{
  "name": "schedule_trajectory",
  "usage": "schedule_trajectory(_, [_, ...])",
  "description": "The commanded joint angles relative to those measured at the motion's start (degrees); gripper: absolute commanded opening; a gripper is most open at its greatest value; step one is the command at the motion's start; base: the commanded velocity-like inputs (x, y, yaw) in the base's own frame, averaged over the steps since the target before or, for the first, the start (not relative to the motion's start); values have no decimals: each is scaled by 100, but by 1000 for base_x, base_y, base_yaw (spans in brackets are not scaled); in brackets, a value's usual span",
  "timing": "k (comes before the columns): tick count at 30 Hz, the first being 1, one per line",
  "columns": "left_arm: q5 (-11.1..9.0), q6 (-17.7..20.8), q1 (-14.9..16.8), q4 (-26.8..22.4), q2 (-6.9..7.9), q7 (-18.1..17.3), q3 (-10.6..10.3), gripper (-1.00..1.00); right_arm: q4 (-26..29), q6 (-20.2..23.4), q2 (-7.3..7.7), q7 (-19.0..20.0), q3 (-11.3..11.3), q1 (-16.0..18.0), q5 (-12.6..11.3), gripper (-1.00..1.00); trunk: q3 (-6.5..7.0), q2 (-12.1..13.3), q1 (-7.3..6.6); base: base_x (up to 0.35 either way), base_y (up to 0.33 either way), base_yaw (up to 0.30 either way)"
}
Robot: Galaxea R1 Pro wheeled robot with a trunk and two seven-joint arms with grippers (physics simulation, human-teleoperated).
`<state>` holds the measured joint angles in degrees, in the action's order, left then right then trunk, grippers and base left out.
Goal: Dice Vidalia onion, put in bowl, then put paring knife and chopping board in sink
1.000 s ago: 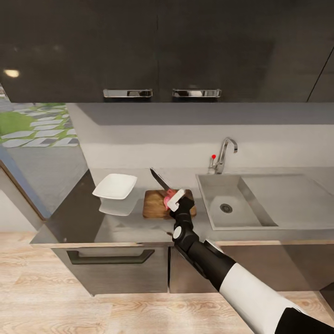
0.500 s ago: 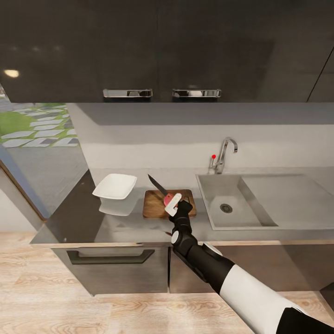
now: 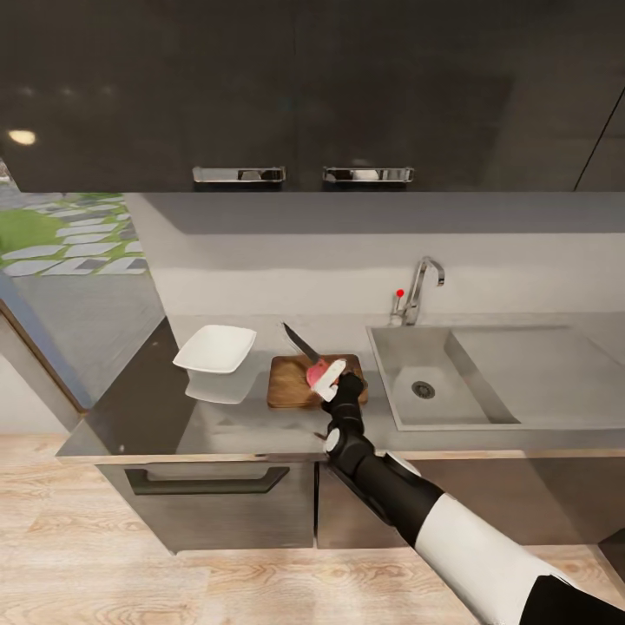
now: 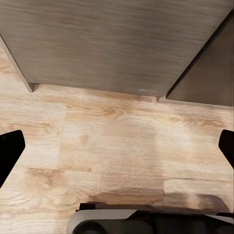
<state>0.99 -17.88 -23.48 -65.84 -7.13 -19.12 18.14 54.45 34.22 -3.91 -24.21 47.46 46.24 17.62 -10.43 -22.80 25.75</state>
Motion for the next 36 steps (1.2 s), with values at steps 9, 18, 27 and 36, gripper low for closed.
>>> schedule_trajectory(9, [175, -14, 1, 35, -7, -39, -103, 100, 29, 41, 78, -13, -475, 8, 30, -100, -11, -12, 4, 0, -103, 0])
schedule_trajectory(18, [249, -11, 1, 44, -8, -39, -109, 100, 26, 47, 76, -7, -485, 8, 21, -100, -11, -12, 4, 0, -120, 0])
schedule_trajectory(27, [253, -9, 1, 45, -7, -39, -109, 100, 0, 66, 72, 7, -449, 8, 2, -100, -11, -12, 4, 0, -12, 0])
schedule_trajectory(36, [253, -7, 2, 45, -7, -39, -109, 100, -50, 166, 66, 21, 161, 8, -10, -100, -11, -12, 4, 0, 0, 0])
